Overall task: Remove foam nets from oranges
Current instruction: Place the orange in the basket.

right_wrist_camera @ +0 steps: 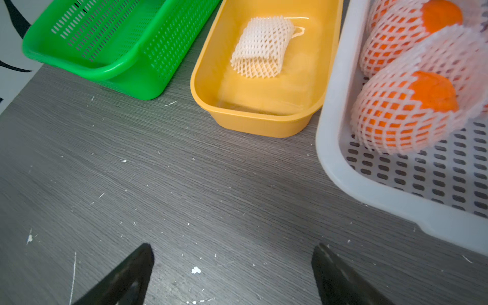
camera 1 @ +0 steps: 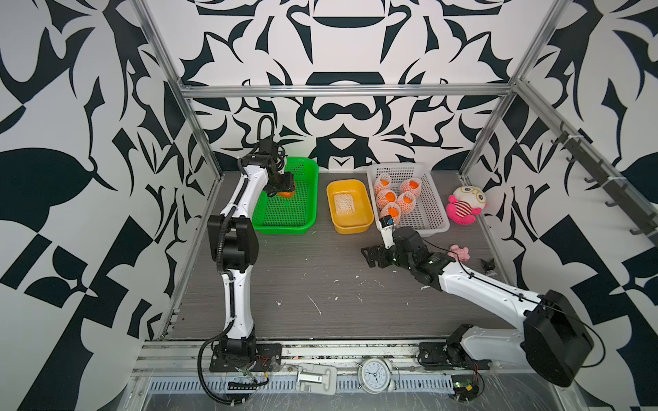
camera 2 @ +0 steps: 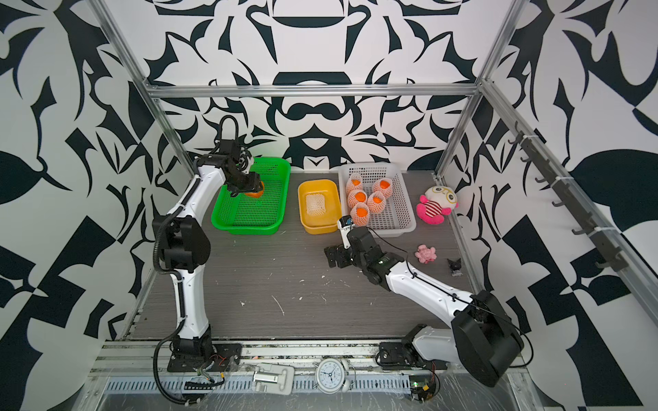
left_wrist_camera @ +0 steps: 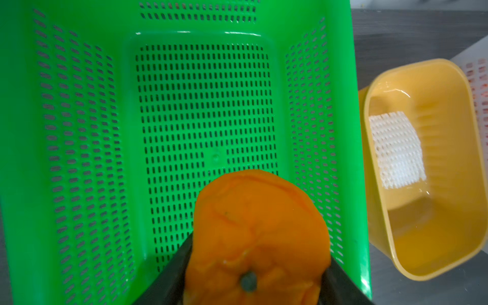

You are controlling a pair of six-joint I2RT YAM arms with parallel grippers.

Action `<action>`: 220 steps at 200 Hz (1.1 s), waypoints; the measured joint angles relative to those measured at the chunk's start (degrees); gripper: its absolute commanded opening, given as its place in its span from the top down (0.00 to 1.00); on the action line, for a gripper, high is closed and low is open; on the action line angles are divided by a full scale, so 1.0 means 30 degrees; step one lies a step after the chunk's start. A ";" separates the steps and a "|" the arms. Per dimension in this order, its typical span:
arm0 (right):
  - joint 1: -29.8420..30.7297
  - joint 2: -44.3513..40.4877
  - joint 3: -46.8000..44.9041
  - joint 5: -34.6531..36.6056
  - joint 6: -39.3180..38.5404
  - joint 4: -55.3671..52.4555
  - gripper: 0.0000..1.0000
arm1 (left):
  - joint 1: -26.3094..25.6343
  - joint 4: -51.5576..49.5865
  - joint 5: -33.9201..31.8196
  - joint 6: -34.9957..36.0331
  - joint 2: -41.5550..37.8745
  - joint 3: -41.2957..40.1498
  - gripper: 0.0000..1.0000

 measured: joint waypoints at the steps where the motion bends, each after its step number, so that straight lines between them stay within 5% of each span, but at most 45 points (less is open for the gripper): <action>1: 0.0000 0.0000 0.0000 -0.0022 0.0000 0.0029 0.04 | 0.0015 0.0036 0.0000 0.0015 0.0007 0.0000 0.65; 104: 0.0000 0.2120 0.0189 -0.1588 0.0860 0.2098 0.07 | 0.0233 0.4874 -0.2084 0.0634 0.3096 0.0015 0.64; 220: 0.0000 0.2229 0.0328 -0.1902 0.1071 0.2135 0.08 | 0.0233 0.6200 -0.5741 0.0685 0.6397 0.3016 0.60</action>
